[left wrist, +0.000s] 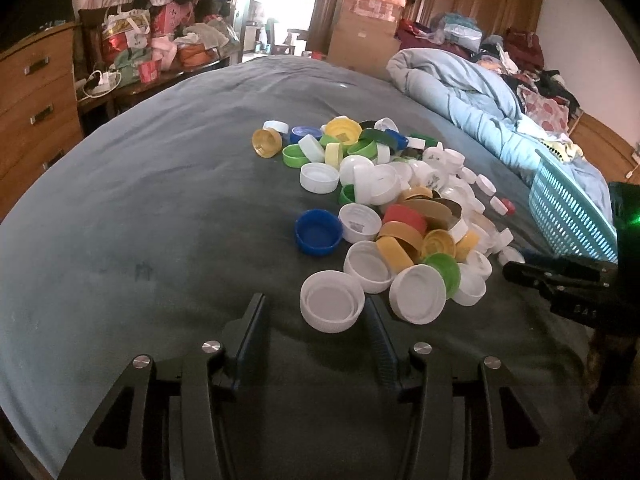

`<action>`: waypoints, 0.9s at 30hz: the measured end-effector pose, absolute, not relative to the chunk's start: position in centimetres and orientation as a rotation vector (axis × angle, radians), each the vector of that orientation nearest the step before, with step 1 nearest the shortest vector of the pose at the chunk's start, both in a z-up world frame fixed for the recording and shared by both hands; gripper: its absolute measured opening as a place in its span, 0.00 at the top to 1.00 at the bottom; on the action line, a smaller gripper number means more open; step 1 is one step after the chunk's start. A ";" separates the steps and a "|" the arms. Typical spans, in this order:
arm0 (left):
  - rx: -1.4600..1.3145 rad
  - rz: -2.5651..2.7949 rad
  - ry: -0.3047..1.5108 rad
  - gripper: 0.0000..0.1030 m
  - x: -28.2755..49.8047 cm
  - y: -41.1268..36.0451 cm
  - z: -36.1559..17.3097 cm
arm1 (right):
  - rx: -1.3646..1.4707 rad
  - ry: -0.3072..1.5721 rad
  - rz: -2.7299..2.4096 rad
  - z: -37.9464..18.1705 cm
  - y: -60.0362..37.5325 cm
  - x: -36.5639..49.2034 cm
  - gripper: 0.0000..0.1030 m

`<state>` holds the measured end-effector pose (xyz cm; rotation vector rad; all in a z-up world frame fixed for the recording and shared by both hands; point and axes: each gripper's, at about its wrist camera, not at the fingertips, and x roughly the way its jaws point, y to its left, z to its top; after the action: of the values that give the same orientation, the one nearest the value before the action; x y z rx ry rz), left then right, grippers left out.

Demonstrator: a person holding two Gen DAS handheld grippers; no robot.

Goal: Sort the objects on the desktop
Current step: 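Grasp a white cap with the left gripper while the right grasps a QR-printed white cap, then carry both held white caps toward the teal basket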

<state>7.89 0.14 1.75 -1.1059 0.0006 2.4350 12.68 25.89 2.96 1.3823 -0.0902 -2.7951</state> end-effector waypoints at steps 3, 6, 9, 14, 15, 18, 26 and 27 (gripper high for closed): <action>-1.105 2.432 -0.030 0.54 7.7 -0.1 1.9 | 1.363 -0.108 -2.791 3.3 25.5 13.5 0.76; -1.105 2.446 -0.083 0.67 7.4 -0.8 2.2 | 1.335 -0.105 -2.786 4.3 24.6 14.1 0.76; -1.075 2.473 -0.088 0.67 7.5 -0.9 2.9 | 1.294 -0.060 -2.756 5.9 22.4 14.8 0.76; -1.024 2.501 -0.049 0.67 8.6 -0.2 4.6 | 1.200 0.020 -2.727 8.2 19.8 14.9 0.76; -1.016 2.515 -0.047 0.67 8.8 -0.3 5.2 | 1.177 0.018 -2.733 9.0 19.7 14.7 0.76; -1.009 2.587 -0.067 0.67 8.8 -1.0 7.1 | 1.132 0.027 -2.739 11.0 19.5 13.8 0.76; -0.965 2.741 -0.050 0.67 8.2 -0.6 13.8 | 1.020 -0.007 -2.774 15.7 20.6 11.9 0.76; -0.954 2.737 -0.039 0.67 8.3 -0.1 14.4 | 1.004 -0.014 -2.787 16.3 21.2 11.9 0.76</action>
<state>8.26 -0.14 14.41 -0.9539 -0.0385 2.7375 11.89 21.16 16.35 1.0038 -0.0144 -2.7874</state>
